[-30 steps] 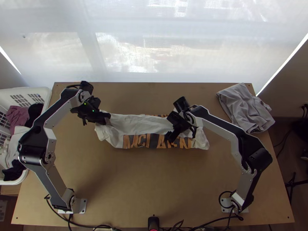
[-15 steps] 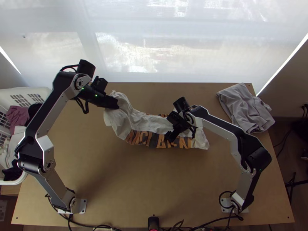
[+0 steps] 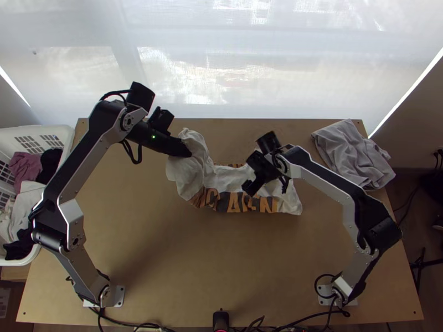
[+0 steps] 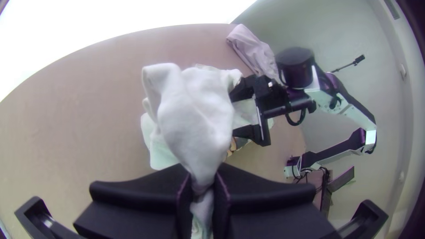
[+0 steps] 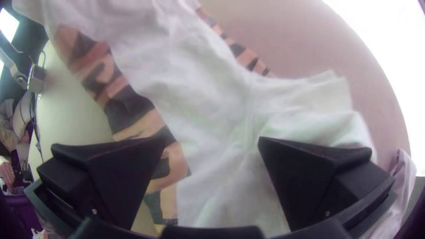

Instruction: Fold the t-shirt

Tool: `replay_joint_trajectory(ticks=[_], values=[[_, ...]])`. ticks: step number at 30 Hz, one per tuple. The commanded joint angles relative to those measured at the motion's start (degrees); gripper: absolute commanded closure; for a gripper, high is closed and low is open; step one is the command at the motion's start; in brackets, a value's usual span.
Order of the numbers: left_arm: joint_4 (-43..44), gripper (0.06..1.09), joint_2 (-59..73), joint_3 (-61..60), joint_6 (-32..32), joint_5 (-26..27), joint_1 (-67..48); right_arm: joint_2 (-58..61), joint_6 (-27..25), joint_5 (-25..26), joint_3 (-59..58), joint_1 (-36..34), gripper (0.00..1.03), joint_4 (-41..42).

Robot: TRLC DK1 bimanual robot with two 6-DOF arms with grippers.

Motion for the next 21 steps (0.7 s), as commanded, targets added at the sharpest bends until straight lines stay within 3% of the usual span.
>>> replay_joint_trajectory(ticks=[1, 13, 21], values=[[2.6, 1.05, 0.8, 0.9, -1.5, 1.3, -2.0, -6.9, -0.1, -0.7, 3.8, -1.8, 0.04, -3.4], [9.8, 1.05, 3.0, 3.4, -5.8, 4.5, -5.4, -18.5, 0.1, -0.7, 14.1, -8.7, 0.04, -13.8], [20.7, 1.05, 3.7, 2.9, -10.4, 4.2, -9.8, -22.7, 1.3, 0.1, 16.0, -12.4, 0.04, -17.5]])
